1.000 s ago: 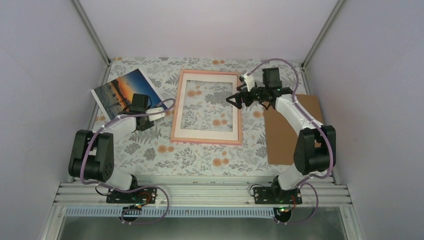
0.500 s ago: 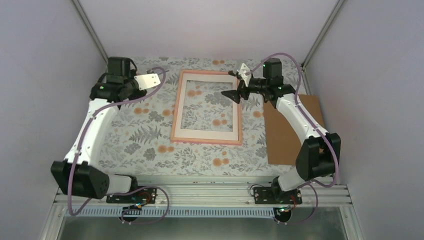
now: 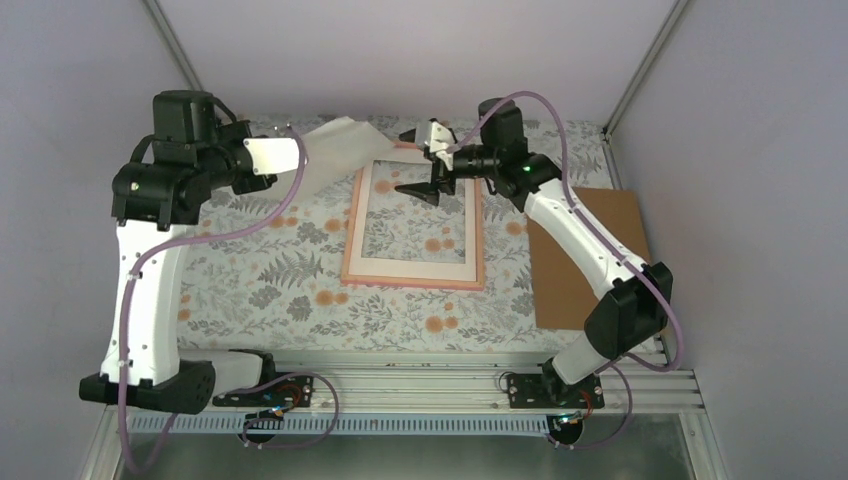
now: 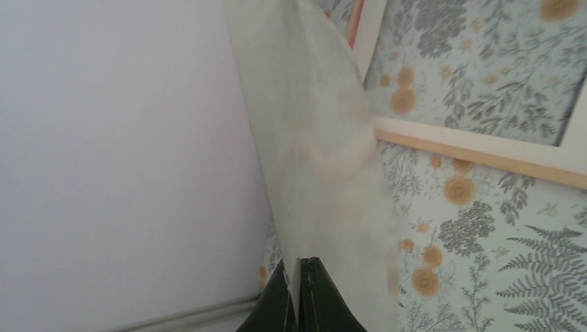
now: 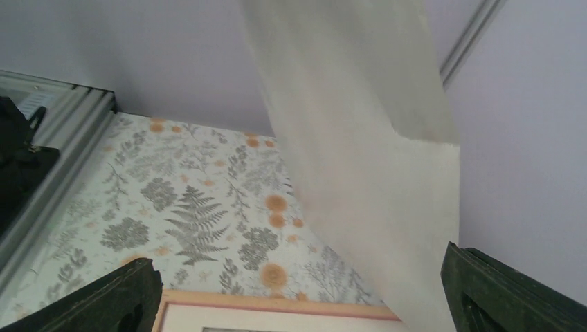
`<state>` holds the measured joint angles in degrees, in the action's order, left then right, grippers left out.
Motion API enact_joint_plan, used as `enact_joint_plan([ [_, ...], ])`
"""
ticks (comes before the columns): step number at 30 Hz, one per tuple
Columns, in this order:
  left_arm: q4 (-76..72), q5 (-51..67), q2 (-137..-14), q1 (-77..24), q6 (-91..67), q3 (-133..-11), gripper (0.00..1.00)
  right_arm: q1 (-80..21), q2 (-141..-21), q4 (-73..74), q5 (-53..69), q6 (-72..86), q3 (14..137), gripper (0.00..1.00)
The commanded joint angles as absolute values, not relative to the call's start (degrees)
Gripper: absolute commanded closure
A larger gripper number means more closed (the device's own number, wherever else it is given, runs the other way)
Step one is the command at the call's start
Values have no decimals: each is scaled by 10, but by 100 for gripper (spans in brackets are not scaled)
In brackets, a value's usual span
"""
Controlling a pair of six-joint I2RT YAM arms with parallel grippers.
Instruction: Put the photo into the frame
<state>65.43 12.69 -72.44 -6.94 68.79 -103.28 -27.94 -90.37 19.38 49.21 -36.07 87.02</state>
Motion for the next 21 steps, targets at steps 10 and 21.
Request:
enact_joint_plan([
  [10,721,241,-695,-76,737,-1074,98,-321,-930,178,471,-308,884,0],
  [21,719,261,-668,-77,781,-1050,98,-344,-940,147,417,-302,872,22],
])
